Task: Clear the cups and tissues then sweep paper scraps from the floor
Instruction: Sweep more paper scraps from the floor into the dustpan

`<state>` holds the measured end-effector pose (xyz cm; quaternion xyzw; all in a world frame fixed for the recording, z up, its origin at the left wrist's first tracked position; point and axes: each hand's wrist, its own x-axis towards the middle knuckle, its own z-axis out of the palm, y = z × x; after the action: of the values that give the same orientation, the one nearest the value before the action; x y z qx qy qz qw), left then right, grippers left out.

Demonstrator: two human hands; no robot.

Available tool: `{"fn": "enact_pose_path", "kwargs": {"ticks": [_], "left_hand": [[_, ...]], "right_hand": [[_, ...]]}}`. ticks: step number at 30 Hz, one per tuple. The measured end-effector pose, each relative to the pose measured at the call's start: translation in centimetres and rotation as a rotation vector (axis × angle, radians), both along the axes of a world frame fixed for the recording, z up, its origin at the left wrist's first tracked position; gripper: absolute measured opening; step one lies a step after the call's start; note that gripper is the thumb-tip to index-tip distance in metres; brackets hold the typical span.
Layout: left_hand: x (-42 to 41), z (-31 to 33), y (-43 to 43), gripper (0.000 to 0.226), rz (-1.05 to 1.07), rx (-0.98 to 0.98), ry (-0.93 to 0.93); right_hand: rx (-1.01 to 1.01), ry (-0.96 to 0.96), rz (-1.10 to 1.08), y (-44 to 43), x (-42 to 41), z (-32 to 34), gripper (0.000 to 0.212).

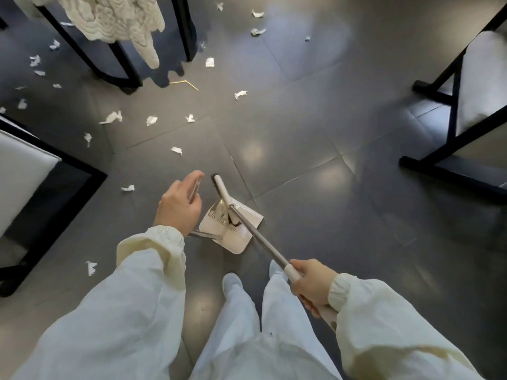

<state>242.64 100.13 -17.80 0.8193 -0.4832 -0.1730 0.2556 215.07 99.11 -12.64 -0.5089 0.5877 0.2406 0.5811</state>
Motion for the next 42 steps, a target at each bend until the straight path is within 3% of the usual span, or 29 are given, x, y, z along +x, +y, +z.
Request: {"fn": "enact_pose_path", "kwargs": {"ticks": [5,10,19,21,26,30,34,39,42], "left_hand": [[-1.3,0.9,6.1,0.046,0.054,-0.012,0.018],[-4.4,2.4,15.5,0.048,0.155,-0.051,0.004],[-12.1,3.5,34.6,0.046,0.565,-0.165,0.001],[-13.0,4.0,38.6,0.045,0.569,-0.147,0.015],[-14.2,4.0,48.1,0.048,0.626,-0.107,0.015],[-14.1,3.3,56.9,0.048,0.705,-0.006,0.036],[-13.4,2.3,66.6,0.05,0.785,0.014,0.158],[-11.4,0.9,76.2,0.057,0.831,0.028,0.255],[-9.7,-0.2,79.2,0.057,0.846,0.027,0.256]], "right_hand": [[-0.085,-0.052,0.047,5.5,-1.5,2.7,0.051],[-0.126,-0.099,0.11,9.0,-5.3,4.8,0.047],[-0.098,-0.136,0.18,18.2,-10.5,4.5,0.059],[-0.069,-0.138,0.224,20.8,-10.5,4.8,0.052],[0.004,-0.163,0.307,27.8,-9.6,6.6,0.012],[0.06,-0.172,0.336,32.8,-8.1,7.4,0.01],[-0.041,-0.131,0.411,41.1,-6.1,5.0,0.031],[-0.233,-0.005,0.615,50.7,-2.2,-0.9,0.033],[-0.233,0.038,0.638,54.3,0.3,-3.5,0.039]]}}
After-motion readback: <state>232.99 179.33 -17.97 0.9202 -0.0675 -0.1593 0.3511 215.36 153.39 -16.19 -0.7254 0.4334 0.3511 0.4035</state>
